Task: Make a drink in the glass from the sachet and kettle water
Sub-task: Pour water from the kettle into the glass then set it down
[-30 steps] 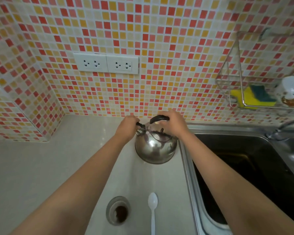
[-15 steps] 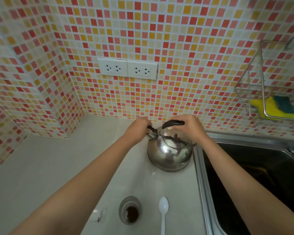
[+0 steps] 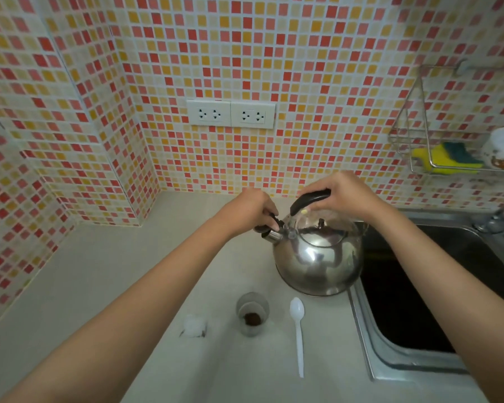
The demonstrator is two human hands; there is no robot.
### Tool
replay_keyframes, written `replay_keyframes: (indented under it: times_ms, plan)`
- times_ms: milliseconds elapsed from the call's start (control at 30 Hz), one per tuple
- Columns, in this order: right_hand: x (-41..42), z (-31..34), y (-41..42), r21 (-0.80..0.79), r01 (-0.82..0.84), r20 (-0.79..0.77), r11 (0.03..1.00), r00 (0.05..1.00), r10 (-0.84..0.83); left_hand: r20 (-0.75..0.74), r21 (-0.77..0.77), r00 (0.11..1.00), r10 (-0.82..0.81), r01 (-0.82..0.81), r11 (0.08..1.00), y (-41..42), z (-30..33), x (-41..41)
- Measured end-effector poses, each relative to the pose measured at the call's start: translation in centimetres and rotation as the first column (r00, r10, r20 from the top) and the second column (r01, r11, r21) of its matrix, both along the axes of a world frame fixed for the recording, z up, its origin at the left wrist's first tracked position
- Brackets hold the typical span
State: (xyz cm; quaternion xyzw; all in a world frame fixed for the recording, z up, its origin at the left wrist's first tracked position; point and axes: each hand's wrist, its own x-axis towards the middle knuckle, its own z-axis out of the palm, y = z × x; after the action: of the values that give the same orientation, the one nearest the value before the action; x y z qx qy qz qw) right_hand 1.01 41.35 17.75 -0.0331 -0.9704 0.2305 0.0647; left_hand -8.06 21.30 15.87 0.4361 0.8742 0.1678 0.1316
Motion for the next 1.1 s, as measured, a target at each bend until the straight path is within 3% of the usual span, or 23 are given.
replay_keyframes:
  times_ms: [467,1100]
  plan:
    - [7.9,-0.6,-6.4,0.089,-0.049,0.096,0.995,0.995,0.041,0.075,0.037,0.986,-0.146,0.144,0.989,-5.4,-2.8,6.4]
    - [8.6,-2.0,-9.5,0.224,-0.123,0.224,0.967,0.972,0.072,0.091,-0.063,0.987,-0.129,0.135,0.989,-6.6,-4.5,8.8]
